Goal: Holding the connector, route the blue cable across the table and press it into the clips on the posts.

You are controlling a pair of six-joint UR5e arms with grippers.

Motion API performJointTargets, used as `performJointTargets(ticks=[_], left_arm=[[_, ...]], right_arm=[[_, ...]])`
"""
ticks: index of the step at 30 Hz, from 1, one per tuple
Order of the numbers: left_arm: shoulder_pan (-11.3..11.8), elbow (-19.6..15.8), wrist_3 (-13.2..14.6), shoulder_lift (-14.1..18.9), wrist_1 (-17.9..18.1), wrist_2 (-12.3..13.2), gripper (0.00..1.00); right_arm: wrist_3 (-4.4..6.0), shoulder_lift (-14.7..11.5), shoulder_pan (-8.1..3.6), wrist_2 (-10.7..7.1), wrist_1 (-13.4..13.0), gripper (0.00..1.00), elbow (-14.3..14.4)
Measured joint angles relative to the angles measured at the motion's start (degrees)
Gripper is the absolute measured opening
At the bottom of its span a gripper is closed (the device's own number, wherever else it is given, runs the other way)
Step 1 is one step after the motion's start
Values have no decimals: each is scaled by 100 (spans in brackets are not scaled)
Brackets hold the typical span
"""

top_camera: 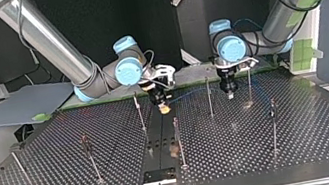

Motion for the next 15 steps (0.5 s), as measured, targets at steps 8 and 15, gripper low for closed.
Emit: performJointTargets(ticks=[8, 15], left_arm=[[91, 186, -3, -97, -28, 48, 0], [131, 206, -46, -98, 14, 231, 34]], right_arm=[[1, 0, -29, -3, 4, 0, -38], [5, 0, -78, -3, 3, 0, -47]])
